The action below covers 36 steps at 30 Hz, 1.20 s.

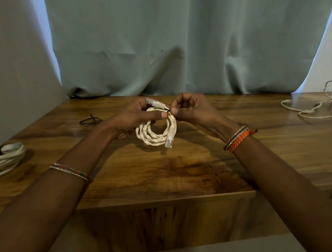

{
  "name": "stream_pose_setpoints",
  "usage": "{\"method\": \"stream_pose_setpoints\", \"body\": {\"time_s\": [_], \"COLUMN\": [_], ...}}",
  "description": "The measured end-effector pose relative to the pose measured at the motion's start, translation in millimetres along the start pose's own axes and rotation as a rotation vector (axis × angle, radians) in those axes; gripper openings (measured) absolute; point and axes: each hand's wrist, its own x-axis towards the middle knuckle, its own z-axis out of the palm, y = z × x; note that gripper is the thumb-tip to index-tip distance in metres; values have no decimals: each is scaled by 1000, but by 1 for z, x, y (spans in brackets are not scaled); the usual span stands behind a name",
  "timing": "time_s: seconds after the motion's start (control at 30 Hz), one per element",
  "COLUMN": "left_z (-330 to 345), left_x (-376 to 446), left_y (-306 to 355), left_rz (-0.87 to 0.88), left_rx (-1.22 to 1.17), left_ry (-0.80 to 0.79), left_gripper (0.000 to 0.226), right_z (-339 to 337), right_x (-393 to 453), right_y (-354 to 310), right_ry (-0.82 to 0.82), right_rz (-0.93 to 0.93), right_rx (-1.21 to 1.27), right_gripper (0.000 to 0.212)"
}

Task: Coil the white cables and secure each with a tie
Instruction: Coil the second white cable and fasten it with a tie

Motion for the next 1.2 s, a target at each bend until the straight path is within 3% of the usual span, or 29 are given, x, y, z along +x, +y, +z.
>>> {"method": "stream_pose_setpoints", "body": {"time_s": [0.2,0.53,0.83,1.0,1.2], "left_z": [-3,-2,4,-4,-5], "left_x": [0,-2,-2,0,1], "left_y": [-2,0,2,-3,-5], "left_rz": [-24,-3,13,-44,-59], "left_rx": [-29,9,0,-75,-70], "left_ry": [-2,1,-7,38,24], "left_gripper": [20,14,15,18,23], "right_z": [0,12,10,6,-3], "right_x": [-1,-7,-5,-5,-10], "right_y": [-3,-2,-6,-4,-14], "right_ry": [-28,181,12,89,17], "right_rz": [102,63,270,227,251], "right_rx": [182,48,333,403,301], "right_gripper": [12,12,8,6,14]}}
